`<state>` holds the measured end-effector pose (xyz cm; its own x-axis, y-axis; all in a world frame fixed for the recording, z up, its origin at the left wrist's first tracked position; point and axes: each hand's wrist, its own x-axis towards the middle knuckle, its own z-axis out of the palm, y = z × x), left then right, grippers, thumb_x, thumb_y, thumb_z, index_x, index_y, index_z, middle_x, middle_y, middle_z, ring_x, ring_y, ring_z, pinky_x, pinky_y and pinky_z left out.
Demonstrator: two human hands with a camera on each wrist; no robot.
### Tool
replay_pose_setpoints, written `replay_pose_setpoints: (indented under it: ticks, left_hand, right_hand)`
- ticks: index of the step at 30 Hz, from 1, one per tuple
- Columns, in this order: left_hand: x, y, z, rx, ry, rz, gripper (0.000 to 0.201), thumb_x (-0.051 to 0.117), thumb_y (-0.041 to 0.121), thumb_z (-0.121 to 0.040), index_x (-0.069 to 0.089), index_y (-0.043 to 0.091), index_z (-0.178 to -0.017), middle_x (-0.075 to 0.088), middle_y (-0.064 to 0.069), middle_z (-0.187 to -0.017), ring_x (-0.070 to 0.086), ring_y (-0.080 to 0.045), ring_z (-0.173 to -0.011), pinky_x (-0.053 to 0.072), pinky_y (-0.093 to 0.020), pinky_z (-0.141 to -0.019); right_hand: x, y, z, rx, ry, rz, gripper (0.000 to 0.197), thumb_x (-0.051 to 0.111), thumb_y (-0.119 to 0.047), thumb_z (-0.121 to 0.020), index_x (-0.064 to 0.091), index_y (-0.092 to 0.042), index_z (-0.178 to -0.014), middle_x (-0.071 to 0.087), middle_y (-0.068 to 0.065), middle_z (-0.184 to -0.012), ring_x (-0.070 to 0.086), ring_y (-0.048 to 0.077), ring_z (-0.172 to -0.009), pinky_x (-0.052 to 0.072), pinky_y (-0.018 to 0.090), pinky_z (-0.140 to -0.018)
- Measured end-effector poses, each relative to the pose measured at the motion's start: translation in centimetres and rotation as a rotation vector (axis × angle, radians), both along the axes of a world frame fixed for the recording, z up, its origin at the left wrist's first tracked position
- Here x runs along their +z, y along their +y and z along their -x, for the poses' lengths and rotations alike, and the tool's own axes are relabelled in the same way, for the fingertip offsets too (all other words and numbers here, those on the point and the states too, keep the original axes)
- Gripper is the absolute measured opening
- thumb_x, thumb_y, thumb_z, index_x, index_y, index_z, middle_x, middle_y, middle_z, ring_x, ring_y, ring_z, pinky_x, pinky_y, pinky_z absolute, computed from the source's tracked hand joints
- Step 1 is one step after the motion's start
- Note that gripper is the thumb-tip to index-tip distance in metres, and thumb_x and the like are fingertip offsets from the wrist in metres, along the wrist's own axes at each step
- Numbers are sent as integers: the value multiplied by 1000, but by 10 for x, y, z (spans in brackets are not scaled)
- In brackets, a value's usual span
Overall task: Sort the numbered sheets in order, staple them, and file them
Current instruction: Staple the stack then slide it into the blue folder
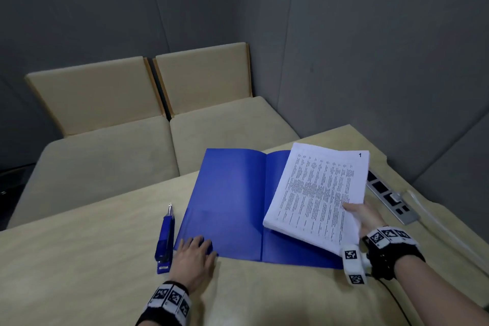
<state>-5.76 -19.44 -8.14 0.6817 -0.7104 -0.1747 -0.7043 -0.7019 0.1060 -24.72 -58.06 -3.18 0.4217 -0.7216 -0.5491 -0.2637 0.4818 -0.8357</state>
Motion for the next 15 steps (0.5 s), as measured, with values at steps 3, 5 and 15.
replay_pose_setpoints:
  ticks: [3, 5, 15]
  left_hand:
    - [4, 21, 1, -11, 5, -36, 32, 36, 51, -77, 64, 36, -77, 65, 15, -79, 66, -6, -70, 56, -31, -71]
    - [9, 33, 4, -20, 1, -28, 34, 36, 51, -76, 66, 36, -76, 65, 17, -77, 65, -4, -67, 56, -28, -70]
    - [-6, 111, 64, -111, -262, 128, 80, 8, 51, -97, 79, 19, -81, 75, -1, -81, 72, -17, -65, 43, -25, -74]
  right_hand:
    - [-14, -13, 5, -18, -45, -40, 77, 84, -18, -60, 55, -6, -130, 63, 14, -124, 58, 34, -115, 37, 59, -104]
    - [-30, -23, 11, -1, -68, -84, 95, 93, -28, -40, 58, -10, -127, 65, 13, -121, 60, 34, -113, 38, 61, -102]
    - [-47, 9, -14, -38, 37, -195, 49, 71, -14, -75, 60, -8, -122, 61, 13, -126, 56, 35, -116, 38, 60, -102]
